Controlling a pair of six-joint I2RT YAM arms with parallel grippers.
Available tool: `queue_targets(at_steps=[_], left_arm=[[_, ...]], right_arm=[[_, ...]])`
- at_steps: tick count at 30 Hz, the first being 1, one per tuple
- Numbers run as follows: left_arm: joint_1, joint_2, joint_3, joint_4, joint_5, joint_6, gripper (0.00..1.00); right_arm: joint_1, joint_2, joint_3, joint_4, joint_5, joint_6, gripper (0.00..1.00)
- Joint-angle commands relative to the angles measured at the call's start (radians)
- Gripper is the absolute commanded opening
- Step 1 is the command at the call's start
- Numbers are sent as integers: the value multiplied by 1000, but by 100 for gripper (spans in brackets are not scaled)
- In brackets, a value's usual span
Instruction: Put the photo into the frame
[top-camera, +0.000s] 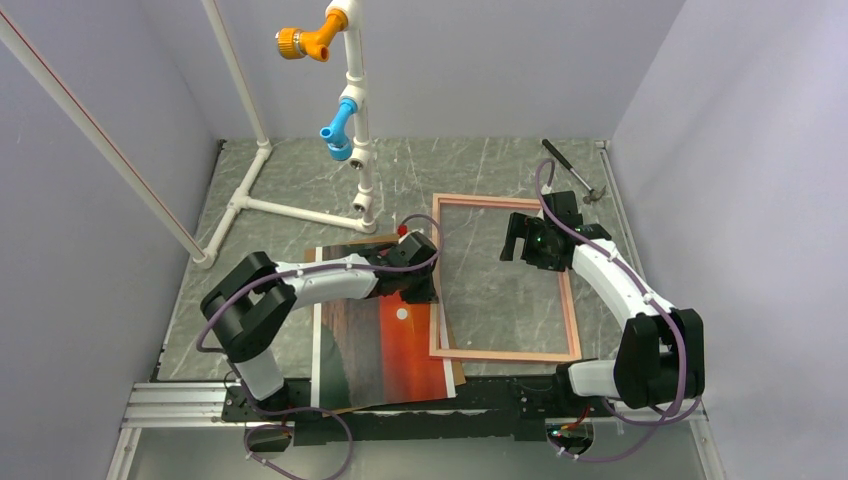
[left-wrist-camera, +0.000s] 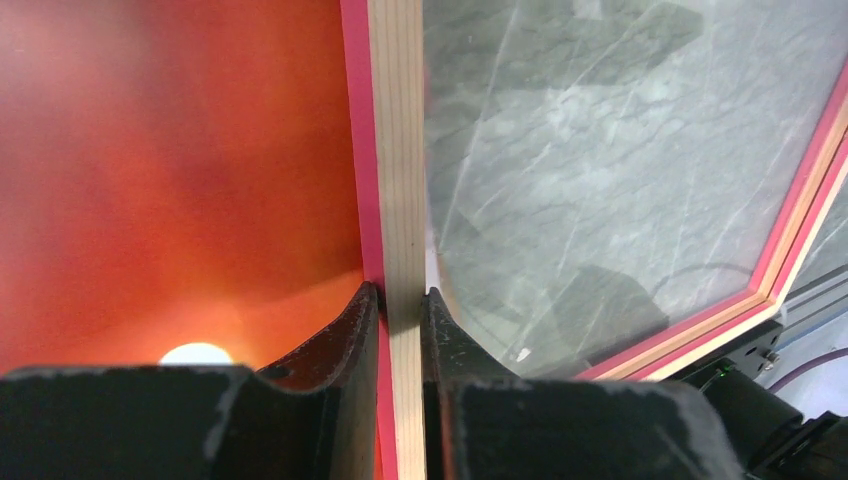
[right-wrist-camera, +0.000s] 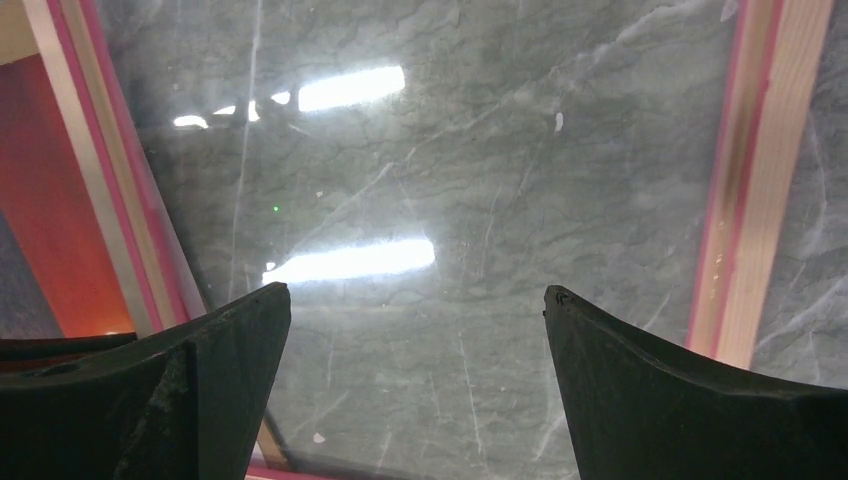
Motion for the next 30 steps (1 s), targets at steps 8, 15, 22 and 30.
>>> queue_targets(at_steps=[8,15,22,30], left_arm=[[-63,99,177,75,-6,-157,0],[-88,172,268,67,-6,-198,0],[-111,211,294,24,-55,-197,0],[-119,196,275,-6,-97,-188,0]], right_arm=[[1,-31,40,-2,13,-2,100],[-1,-38,32,-1,17,-2,100],[-4,-47,32,-7,21,-6,100],[-4,-49,24,-4,15,-1,100]])
